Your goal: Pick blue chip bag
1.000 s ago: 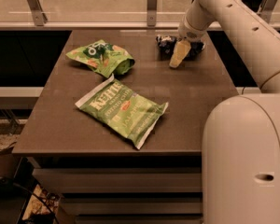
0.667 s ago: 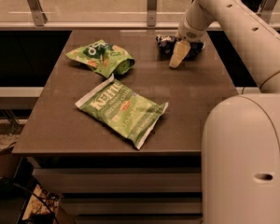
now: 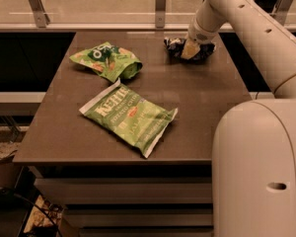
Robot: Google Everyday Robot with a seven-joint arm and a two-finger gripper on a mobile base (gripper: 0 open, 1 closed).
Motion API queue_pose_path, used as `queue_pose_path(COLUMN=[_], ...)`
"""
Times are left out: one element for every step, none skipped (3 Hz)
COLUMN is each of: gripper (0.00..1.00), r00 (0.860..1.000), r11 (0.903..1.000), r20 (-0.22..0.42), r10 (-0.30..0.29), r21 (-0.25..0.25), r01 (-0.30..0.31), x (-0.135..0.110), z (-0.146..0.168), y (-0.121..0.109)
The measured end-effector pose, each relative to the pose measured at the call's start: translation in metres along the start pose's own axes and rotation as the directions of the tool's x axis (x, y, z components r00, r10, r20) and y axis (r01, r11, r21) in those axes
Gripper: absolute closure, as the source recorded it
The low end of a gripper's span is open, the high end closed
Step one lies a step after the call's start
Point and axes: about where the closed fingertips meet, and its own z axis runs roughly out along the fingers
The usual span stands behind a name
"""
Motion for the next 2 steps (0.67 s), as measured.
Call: queue_pose_path(gripper=[1.0,1.0], r00=[1.0,1.0], r11=[1.0,1.0], r20=[0.0,0.0], r10=[0.0,0.0], r21=[0.0,-0.001], r01=[0.0,0.0], x=[-0.001,-0.0016], z=[-0.0025,-0.004], y=[-0.0011,-0.0017])
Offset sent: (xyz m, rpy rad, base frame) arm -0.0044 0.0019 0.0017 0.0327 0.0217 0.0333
